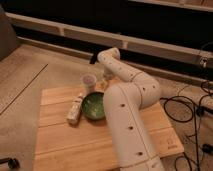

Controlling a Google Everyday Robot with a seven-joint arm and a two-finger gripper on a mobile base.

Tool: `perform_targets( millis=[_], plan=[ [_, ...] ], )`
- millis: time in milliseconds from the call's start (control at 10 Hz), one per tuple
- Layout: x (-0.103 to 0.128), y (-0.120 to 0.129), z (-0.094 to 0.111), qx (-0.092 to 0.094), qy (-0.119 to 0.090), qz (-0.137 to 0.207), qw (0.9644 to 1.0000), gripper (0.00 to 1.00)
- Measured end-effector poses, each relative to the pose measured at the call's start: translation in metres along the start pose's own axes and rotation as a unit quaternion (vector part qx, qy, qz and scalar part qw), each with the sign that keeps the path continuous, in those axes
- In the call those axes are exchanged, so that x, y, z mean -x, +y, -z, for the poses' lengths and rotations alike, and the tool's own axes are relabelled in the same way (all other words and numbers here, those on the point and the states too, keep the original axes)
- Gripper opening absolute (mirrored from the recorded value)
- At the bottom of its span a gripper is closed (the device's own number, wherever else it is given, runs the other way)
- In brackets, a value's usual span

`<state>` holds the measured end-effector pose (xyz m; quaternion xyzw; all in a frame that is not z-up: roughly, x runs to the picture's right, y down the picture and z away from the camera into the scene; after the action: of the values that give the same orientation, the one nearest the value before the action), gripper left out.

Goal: Drag the pepper across the table

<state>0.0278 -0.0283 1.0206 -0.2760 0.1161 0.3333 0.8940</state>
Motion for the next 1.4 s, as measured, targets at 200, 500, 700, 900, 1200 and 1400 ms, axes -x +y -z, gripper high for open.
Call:
perform_targets(
  millis=[200, 500, 700, 900, 1200, 1400],
  plan=[
    [0.001, 0.002, -0.005, 0.001, 0.011, 0.006, 0.9999, 0.65],
    [0.0, 0.005, -0.016, 0.006, 0.026, 0.007, 0.9996, 0.64],
    [-0.001, 0.002, -0.022, 0.003, 0.035, 0.003, 0.9994, 0.47],
    [-0.002, 0.001, -0.024, 0.004, 0.04, -0.002, 0.9992, 0.27],
    [-0.006, -0.011, -0.023, -0.009, 0.043, -0.012, 0.999, 0.02],
    [-0.019, -0.032, -0.014, -0.032, 0.051, -0.033, 0.9976, 0.0]
  ],
)
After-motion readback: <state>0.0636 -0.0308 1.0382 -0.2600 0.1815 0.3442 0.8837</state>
